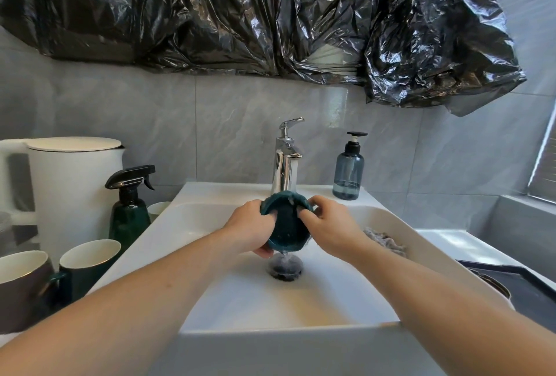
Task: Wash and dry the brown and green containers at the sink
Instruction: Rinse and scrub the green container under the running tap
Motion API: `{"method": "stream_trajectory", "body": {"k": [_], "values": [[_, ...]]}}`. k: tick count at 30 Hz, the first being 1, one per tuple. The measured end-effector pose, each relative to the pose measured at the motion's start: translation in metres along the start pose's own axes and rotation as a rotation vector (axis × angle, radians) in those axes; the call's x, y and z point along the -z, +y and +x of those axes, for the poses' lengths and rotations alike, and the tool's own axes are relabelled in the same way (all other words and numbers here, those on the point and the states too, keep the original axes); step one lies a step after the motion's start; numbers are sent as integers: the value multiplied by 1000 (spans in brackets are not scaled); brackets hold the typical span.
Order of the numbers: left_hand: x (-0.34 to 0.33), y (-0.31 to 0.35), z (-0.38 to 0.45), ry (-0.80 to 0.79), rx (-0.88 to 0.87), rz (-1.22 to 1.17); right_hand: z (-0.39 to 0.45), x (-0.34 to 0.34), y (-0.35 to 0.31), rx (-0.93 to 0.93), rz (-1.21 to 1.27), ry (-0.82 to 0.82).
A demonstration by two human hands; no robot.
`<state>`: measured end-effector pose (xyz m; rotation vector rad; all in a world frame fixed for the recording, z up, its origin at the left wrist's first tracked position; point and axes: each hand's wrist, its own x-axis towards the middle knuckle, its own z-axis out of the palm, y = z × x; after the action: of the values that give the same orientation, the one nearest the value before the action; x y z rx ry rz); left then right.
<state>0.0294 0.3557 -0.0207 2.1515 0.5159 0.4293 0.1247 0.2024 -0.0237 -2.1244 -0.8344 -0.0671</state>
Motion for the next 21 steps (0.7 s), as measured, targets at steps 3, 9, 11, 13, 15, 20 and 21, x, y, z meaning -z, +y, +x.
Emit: {"method": "stream_trajectory", "body": {"k": [3,9,11,13,15,20,21], "values": [[-2,-2,3,13,0,-13,0,-1,1,36,33,-12],[-1,-6,8,184,-66,-34,1,-2,-1,3,161,-141],[-1,-5,8,240,-86,-40,1,-6,-1,-32,152,-234],[-1,-4,9,193,-57,-76,0,-8,-2,-52,135,-256],[-1,-4,6,80,9,-100,0,-6,-1,-71,124,-218],[-6,-5,3,-64,42,-41,2,-2,3,-70,76,-129],[-7,-5,4,-68,38,-61,4,-2,4,-61,91,-107]]}}
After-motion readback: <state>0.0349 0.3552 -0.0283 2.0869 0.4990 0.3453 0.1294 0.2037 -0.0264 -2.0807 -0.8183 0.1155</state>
